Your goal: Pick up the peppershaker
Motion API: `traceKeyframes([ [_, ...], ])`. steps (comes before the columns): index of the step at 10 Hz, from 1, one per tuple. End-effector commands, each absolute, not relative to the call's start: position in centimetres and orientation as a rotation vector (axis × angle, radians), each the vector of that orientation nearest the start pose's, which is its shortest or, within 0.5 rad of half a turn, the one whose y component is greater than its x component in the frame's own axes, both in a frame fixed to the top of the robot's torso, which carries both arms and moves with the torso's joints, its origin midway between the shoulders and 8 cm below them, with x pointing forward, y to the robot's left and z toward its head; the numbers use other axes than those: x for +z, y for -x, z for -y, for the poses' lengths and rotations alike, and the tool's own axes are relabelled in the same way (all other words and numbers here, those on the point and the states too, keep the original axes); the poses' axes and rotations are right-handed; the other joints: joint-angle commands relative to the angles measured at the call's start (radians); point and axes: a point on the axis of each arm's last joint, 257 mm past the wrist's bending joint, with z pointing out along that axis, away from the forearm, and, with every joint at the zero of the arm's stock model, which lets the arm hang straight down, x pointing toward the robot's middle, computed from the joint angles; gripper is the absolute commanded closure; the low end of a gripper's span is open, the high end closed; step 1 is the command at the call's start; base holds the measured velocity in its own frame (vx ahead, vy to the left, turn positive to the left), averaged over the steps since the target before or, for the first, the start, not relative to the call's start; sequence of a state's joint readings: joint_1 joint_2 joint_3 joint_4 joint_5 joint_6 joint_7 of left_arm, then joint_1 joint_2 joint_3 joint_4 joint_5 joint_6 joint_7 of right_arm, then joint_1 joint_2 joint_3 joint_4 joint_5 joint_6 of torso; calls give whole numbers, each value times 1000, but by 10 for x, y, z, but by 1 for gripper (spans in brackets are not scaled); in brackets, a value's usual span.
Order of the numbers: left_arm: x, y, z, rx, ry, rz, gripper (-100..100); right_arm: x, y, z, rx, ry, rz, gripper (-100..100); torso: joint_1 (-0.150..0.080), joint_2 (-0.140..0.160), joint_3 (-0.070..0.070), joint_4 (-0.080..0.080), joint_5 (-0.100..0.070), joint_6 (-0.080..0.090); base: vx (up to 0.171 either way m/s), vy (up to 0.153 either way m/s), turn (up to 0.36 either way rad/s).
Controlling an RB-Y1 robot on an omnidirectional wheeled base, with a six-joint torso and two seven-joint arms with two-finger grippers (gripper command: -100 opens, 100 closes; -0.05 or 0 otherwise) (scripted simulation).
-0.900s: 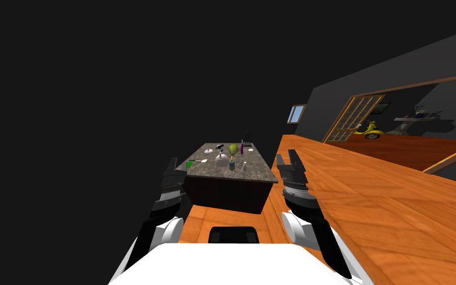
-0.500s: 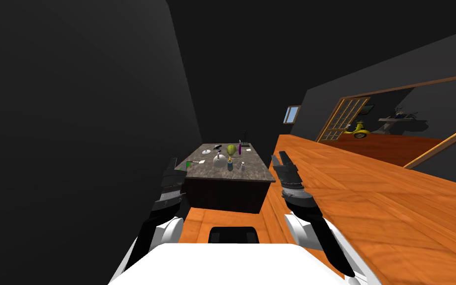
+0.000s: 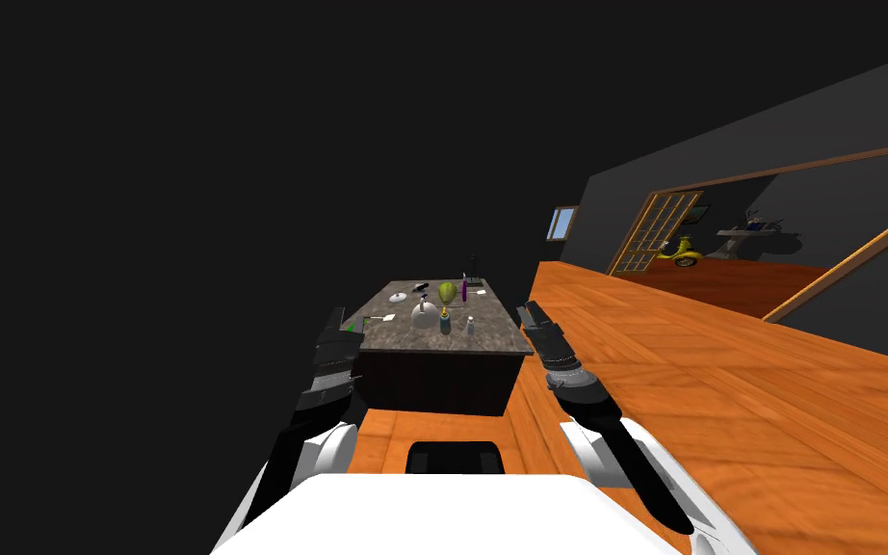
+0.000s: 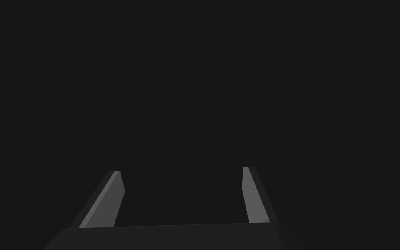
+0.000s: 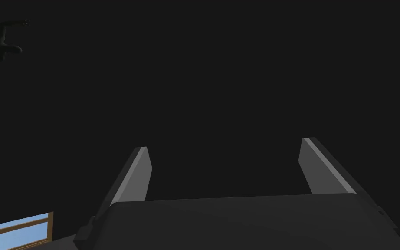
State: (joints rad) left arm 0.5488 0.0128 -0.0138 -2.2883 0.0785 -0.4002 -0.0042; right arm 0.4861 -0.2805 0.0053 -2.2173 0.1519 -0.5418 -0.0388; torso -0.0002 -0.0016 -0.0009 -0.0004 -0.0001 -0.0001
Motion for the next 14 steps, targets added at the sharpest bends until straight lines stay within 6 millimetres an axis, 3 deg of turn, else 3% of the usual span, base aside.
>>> traceKeyframes([
  [1,-8,-353,-290,-1313,809,-669,0,-14,-356,225,1255,-334,-992,-100,0,0,0,0,0,0,22,0,-49],
  [6,-8,-353,-290,-1313,809,-669,0,-39,-358,208,1258,-251,-1132,-100,0,0,0,0,0,0,19,4,-26],
  [14,-8,-353,-290,-1313,809,-669,0,-103,-357,190,1235,-100,-1427,-100,1,0,0,0,0,0,20,11,-5],
])
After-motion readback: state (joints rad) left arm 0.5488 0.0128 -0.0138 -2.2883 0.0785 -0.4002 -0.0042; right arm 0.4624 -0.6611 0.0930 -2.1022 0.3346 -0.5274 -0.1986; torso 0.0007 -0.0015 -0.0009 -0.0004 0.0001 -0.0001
